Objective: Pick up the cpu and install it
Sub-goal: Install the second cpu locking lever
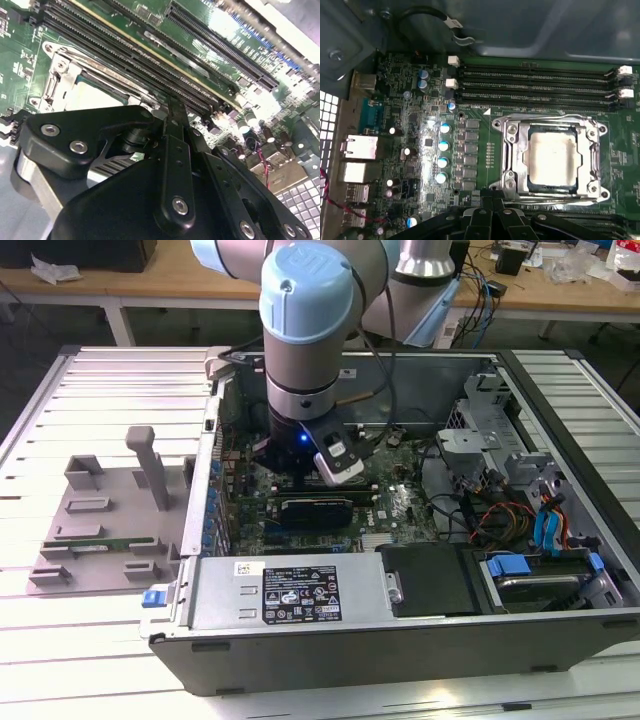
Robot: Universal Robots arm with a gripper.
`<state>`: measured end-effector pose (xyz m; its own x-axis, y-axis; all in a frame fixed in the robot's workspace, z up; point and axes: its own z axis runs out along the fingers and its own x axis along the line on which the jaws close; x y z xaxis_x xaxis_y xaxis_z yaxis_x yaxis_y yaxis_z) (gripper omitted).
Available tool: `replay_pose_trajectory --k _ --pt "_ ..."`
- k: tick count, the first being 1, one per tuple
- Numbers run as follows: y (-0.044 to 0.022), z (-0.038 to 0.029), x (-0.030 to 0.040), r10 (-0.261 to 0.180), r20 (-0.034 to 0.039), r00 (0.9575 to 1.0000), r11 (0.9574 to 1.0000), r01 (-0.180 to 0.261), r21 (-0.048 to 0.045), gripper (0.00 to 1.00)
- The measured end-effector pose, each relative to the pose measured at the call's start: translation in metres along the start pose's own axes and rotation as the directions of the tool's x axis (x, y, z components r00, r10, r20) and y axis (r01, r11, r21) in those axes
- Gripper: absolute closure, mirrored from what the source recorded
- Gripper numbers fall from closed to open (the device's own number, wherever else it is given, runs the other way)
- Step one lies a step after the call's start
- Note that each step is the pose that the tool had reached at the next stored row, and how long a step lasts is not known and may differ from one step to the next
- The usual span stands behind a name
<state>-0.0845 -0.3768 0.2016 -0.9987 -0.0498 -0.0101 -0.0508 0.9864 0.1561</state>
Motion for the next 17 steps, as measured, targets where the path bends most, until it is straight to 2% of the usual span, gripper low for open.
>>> replay_pose_trajectory --k 3,7,11,12,15,17 --pt "0.0023 0.0023 -0.0002 -0.007 -0.0009 1.0 1.0 0.007 -0.0014 0.89" --pt "0.0025 0.0019 0.0001 -0.01 -0.0009 0.9999 0.9999 0.01 -0.0014 0.89" --pt "0.0042 -0.0076 -0.0003 -0.01 -0.0005 0.9999 0.9999 0.01 -0.0014 0.89" --pt "0.0054 -0.0086 -0.0021 -0.01 -0.0007 0.9999 0.9999 0.01 -0.0002 0.89" --pt "0.0134 -0.0082 -0.0138 -0.01 -0.0028 0.9999 0.9999 0.01 0.0102 0.89" --pt "0.0157 -0.0082 -0.0175 -0.01 -0.0039 0.9999 0.9999 0.01 0.0122 0.89"
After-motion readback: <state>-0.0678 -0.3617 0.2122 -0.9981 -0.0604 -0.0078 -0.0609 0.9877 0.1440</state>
